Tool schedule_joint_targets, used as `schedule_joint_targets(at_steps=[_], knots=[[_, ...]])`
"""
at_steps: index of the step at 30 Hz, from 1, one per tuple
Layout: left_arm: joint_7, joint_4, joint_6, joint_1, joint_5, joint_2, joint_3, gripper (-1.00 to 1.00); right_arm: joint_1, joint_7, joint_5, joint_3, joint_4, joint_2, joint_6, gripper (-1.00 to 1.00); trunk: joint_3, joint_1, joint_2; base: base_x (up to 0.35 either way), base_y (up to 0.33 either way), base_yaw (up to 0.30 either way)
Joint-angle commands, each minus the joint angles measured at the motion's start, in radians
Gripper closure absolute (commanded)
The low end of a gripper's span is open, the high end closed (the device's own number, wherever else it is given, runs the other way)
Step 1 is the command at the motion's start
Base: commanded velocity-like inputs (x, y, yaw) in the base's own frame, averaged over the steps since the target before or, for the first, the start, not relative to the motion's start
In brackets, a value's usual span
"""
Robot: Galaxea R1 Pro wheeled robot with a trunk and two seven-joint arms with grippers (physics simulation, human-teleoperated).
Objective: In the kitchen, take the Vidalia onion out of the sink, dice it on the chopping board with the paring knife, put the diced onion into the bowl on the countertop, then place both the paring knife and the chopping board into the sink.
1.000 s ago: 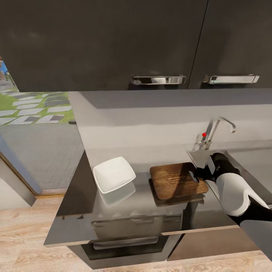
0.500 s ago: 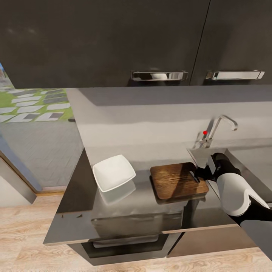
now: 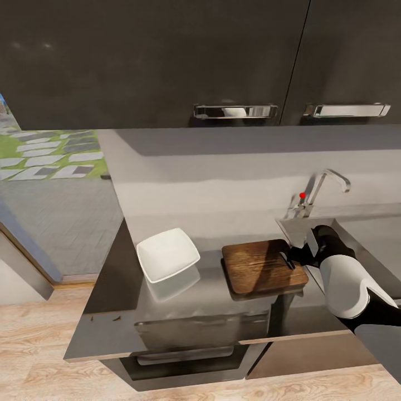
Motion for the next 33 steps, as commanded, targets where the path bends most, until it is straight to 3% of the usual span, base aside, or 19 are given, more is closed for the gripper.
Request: schedule_joint_targets(at_steps=[1,33], knots=[[-0.001,-0.001,-0.002,0.0,0.002,0.0,-0.002,-1.0,-0.001,-0.006,-0.006,-0.005,-0.001,0.0,0.002,1.0,-0.002,0.001,-0.002,0.0,0.0,0.0],[-0.001,-0.001,-0.002,0.0,0.002,0.001,-0.002,-1.0,-0.001,-0.007,-0.006,-0.027,-0.008,-0.006,0.002,1.0,-0.002,0.001,-0.002,0.0,0.014,0.0]])
